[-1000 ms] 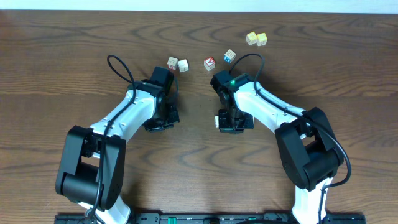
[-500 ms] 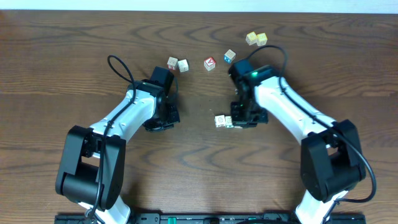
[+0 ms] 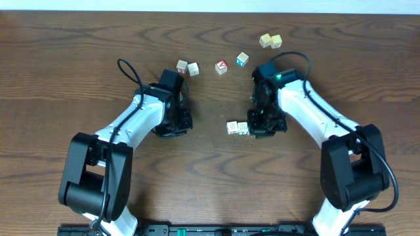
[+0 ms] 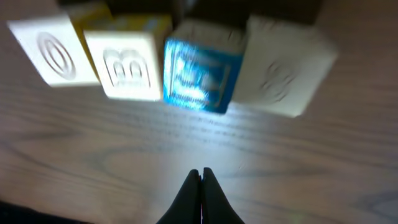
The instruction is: Lift 4 blocks
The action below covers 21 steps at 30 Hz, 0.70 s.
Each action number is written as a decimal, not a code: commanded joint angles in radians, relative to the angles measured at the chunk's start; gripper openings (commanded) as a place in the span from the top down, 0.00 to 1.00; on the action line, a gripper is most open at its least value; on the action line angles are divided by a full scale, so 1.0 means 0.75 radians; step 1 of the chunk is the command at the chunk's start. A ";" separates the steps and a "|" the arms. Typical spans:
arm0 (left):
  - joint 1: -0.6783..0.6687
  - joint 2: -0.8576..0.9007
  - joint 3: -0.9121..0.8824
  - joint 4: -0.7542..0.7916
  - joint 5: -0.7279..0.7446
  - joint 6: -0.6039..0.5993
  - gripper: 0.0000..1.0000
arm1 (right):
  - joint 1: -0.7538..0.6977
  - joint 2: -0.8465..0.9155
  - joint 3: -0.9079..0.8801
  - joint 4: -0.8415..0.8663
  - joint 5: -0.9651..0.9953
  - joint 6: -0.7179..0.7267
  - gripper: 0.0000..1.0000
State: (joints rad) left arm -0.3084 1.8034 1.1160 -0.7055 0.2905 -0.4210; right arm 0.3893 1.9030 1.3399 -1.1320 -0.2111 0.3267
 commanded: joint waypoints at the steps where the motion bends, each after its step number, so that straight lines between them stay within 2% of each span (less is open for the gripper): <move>1: 0.002 -0.009 -0.010 -0.001 0.017 0.017 0.93 | 0.051 -0.009 -0.054 0.017 0.103 0.103 0.99; 10: 0.002 -0.009 -0.010 -0.001 0.017 0.017 0.93 | 0.060 -0.009 -0.149 0.207 0.109 0.133 0.99; 21: 0.002 -0.009 -0.010 0.001 0.016 0.017 0.93 | 0.060 -0.009 -0.150 0.274 0.111 0.132 0.99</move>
State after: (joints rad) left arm -0.3084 1.8034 1.1160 -0.7040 0.2905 -0.4179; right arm 0.4297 1.9030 1.2331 -0.9329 -0.1383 0.4126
